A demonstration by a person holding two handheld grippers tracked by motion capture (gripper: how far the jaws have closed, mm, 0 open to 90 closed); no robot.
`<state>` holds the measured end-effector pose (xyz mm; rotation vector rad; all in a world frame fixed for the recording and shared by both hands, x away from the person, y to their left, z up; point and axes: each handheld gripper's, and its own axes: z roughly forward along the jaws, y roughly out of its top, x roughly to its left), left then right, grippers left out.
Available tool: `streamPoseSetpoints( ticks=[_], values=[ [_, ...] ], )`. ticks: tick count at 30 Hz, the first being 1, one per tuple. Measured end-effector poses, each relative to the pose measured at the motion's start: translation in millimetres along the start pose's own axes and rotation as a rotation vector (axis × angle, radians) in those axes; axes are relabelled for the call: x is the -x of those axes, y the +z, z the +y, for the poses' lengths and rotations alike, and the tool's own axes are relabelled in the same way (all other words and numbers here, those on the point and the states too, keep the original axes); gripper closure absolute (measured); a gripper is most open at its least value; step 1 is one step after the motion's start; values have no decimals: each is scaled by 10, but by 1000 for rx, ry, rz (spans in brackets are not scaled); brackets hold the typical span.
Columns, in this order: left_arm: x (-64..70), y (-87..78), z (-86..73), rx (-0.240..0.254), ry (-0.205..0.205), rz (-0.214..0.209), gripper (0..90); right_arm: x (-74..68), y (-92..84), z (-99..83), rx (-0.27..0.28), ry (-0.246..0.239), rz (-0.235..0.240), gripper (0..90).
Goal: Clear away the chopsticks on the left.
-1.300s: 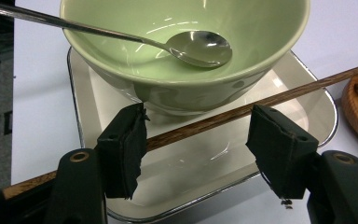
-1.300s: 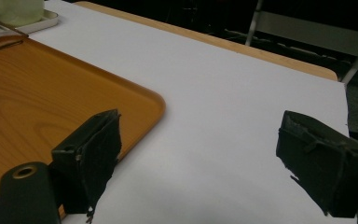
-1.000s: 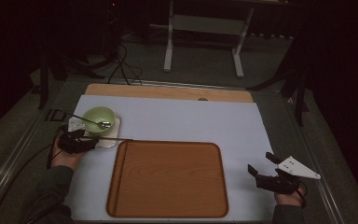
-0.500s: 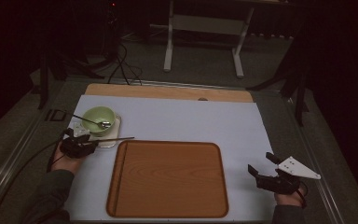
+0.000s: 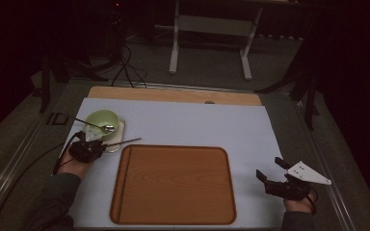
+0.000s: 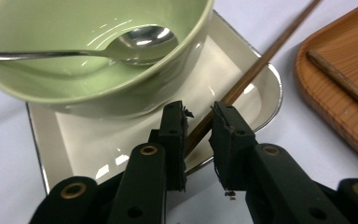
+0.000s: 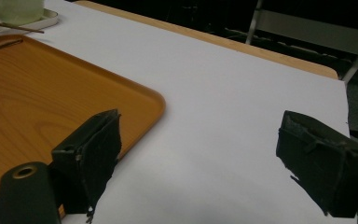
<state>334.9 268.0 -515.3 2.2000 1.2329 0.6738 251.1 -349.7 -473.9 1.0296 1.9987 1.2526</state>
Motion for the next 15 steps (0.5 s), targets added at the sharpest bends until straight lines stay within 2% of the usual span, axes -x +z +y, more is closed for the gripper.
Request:
streamPoseSetpoints(
  ticks=[6, 9, 12, 15],
  values=[
    [24, 24, 80, -21, 19, -41, 808, 1, 3, 0, -1, -1, 1, 136],
    [41, 49, 119, -38, 26, -49, 825, 1, 3, 0, -1, -1, 1, 137],
    [62, 91, 144, -59, 25, -53, 824, 1, 0, 1, 0, 0, 0, 136],
    [66, 134, 149, -71, 2, -57, 820, 3, -5, 0, 1, 2, -1, 136]
  ],
)
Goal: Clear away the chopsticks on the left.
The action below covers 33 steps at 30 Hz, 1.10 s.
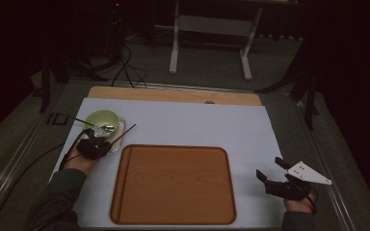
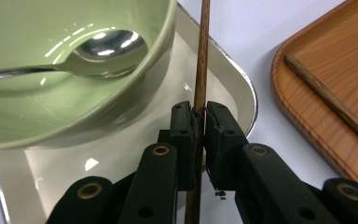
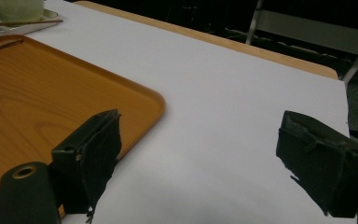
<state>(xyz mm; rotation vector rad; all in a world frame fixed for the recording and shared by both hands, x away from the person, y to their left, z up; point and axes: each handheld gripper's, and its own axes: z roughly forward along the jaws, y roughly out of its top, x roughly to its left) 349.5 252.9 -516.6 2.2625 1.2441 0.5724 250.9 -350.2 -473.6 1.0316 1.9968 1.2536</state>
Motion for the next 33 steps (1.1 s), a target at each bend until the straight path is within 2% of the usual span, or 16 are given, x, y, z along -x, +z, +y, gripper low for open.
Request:
streamPoseSetpoints(
  ticks=[9, 28, 33],
  values=[
    [10, 11, 27, -6, -44, -13, 838, -1, -2, 0, 1, -1, 0, 136],
    [48, 109, 152, -20, -90, 9, 796, 1, -5, -1, 1, -2, 2, 137],
    [64, 146, 157, -31, -100, 9, 828, 2, -6, -2, 1, -2, 2, 136]
  ],
)
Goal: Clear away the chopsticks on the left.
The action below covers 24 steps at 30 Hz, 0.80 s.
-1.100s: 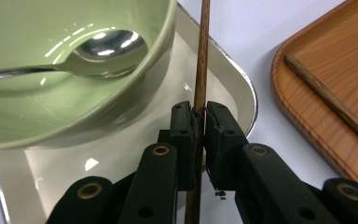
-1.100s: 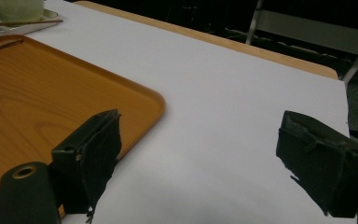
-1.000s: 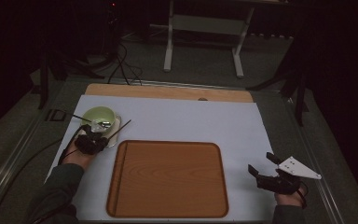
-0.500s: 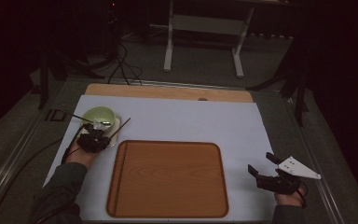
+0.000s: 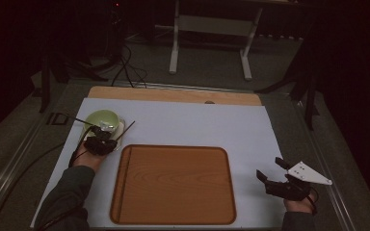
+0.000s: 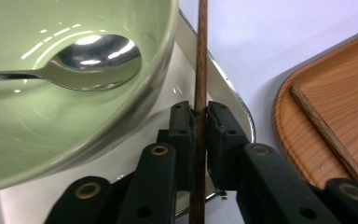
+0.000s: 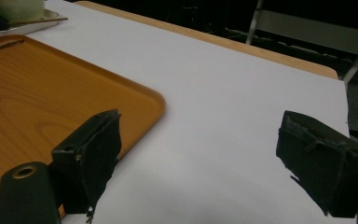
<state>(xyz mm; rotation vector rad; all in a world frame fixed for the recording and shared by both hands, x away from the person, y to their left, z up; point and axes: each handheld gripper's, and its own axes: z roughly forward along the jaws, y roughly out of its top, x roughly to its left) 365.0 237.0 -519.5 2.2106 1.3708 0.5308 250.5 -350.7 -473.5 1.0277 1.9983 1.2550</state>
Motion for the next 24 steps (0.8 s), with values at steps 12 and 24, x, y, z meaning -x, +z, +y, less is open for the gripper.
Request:
streamPoseSetpoints(
  ticks=[12, 24],
  values=[
    [47, -116, 3, 34, -54, -22, 841, -4, 3, -1, -1, 1, -1, 136],
    [227, -237, 24, 63, -71, -36, 841, -2, 2, -2, -1, 3, -1, 136]
  ],
)
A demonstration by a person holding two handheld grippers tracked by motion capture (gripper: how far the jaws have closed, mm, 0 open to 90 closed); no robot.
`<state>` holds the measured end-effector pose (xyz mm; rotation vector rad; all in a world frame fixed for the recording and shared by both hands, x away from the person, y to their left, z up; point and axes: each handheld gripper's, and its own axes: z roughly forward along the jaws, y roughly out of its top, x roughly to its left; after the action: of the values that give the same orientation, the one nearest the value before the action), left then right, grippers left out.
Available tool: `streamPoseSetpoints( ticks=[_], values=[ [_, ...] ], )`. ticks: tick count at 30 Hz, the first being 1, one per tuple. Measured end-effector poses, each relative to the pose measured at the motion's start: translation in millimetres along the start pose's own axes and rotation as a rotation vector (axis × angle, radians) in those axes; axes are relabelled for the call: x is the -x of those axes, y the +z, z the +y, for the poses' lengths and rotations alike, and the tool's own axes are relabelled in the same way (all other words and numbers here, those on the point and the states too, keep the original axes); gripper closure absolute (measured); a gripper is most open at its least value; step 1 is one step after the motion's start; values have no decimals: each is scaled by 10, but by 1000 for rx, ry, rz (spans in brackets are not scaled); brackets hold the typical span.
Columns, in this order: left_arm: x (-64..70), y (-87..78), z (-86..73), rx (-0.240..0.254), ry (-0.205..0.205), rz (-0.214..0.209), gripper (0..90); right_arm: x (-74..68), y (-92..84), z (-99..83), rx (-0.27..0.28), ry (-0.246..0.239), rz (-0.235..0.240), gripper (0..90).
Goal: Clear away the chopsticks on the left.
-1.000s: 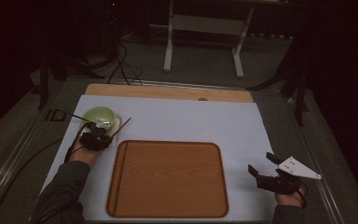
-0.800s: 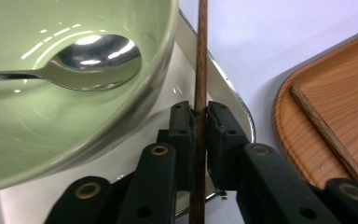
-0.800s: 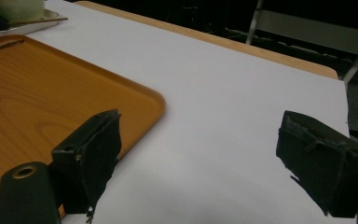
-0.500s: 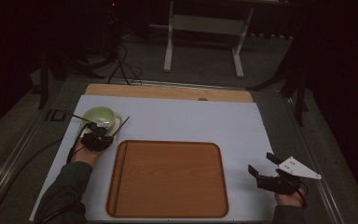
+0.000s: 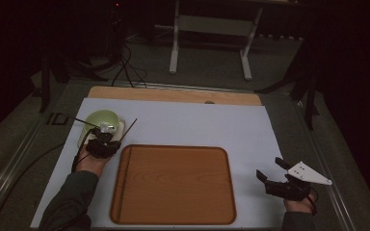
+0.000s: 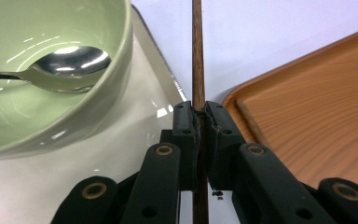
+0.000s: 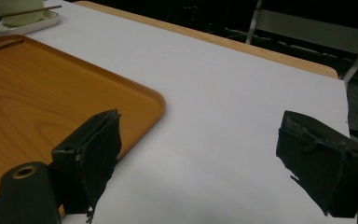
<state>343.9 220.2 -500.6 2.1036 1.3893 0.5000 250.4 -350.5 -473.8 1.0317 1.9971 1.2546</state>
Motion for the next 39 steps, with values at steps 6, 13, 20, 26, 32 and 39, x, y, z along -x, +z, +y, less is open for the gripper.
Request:
streamPoseSetpoints(
  ticks=[6, 13, 20, 26, 32, 39],
  values=[
    [129, -33, 0, 3, 13, -8, 842, -2, 0, 0, 0, 0, -1, 136],
    [231, -89, -9, 28, -12, -29, 842, 1, -5, 1, 2, -1, -2, 136],
    [339, -110, -70, 55, -54, -62, 842, -2, -8, 4, 3, -2, -1, 136],
    [417, -111, -112, 73, -77, -91, 841, -4, -6, 5, 4, -3, 0, 136],
    [509, -82, -165, 88, -95, -117, 840, -4, -6, 6, 3, -3, 0, 136],
    [577, -38, -222, 88, -112, -124, 840, -3, -7, 6, 4, -3, 0, 136]
  ],
)
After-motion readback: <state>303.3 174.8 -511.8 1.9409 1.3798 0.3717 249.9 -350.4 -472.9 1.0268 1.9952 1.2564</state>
